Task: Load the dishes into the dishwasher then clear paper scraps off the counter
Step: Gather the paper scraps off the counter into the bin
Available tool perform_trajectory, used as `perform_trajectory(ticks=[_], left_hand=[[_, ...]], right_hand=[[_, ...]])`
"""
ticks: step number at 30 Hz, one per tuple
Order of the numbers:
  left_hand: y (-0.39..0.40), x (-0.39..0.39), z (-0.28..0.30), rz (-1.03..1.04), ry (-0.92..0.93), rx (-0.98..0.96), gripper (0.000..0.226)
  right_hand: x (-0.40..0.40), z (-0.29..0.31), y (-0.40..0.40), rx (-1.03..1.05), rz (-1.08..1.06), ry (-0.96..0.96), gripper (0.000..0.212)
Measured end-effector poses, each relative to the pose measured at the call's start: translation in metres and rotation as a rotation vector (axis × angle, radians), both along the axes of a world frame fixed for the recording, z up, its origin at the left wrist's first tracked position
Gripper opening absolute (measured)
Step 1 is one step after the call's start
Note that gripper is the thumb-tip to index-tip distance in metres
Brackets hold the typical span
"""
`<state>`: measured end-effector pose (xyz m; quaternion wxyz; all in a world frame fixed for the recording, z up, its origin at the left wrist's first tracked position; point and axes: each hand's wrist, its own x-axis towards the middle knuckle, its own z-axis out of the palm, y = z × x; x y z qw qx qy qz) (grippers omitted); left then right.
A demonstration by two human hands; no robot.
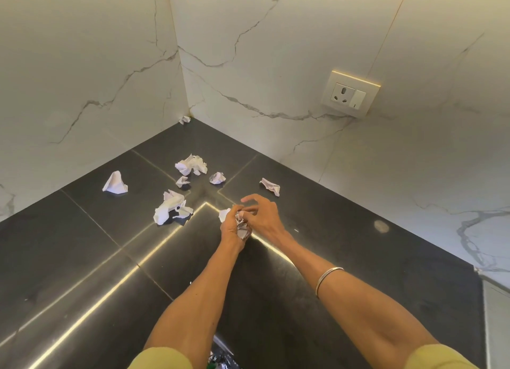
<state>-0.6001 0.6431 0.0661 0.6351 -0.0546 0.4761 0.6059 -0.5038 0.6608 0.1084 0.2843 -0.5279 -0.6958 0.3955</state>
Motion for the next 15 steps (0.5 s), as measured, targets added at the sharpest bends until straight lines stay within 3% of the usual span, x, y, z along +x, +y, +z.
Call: perform_trajectory(ticks=[2, 5, 11, 15], left_hand=[[0.007, 0.000, 0.004, 0.034, -0.022, -0.009, 0.014], [0.015, -0.005, 0.000, 0.041, -0.047, -0.007, 0.014], [0.024, -0.005, -0.008, 0.103, -0.057, -0.049, 0.013], [0.025, -0.003, -0.013, 0.112, -0.025, -0.072, 0.013]], right_hand=[[0.002, 0.001, 0.009, 0.072, -0.108, 0.084, 0.020], [0.008, 0.005, 0.032, 0.114, -0.169, 0.088, 0.016], [0.023, -0.004, 0.089, 0.082, -0.115, -0.234, 0.049], [0.019, -0.005, 0.116, -0.093, -0.111, -0.461, 0.067]])
